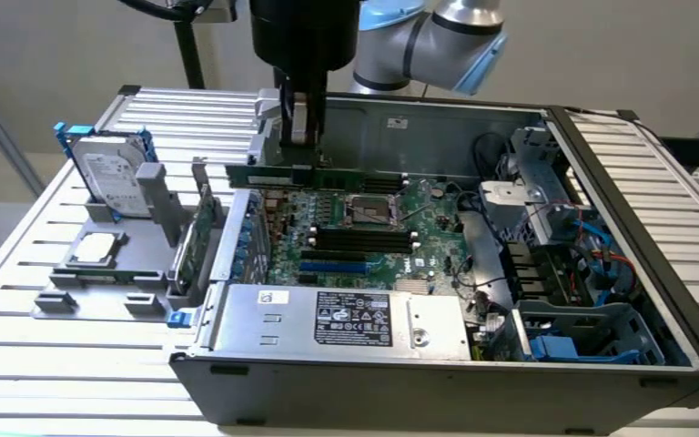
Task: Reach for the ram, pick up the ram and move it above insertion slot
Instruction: 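Pick up the ram and move it above insertion slot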
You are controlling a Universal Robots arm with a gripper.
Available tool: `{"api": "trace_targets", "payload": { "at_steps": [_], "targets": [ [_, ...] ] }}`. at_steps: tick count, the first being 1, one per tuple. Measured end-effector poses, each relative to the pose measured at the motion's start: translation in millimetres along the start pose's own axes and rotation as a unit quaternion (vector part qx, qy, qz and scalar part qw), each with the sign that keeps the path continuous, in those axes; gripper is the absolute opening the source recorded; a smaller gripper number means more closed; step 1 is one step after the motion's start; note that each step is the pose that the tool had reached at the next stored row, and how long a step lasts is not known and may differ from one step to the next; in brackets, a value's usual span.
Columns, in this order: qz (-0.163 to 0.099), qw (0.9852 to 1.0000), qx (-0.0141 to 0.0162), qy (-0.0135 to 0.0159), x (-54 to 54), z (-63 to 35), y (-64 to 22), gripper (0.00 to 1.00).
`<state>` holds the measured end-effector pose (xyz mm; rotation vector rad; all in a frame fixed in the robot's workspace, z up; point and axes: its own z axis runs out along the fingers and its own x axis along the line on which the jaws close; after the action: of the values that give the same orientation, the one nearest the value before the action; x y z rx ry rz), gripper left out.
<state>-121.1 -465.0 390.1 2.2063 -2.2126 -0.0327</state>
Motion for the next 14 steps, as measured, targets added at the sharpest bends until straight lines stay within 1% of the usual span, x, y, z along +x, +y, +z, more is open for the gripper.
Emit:
{"api": "trace_targets", "payload": {
  "at_steps": [6,14],
  "targets": [
    [0.0,1.0,0.0,0.0001,-10.7,-0.3,-19.7,0.13],
    [0.0,1.0,0.0,0.0001,-34.3,2.1,-41.2,0.13]
  ]
}}
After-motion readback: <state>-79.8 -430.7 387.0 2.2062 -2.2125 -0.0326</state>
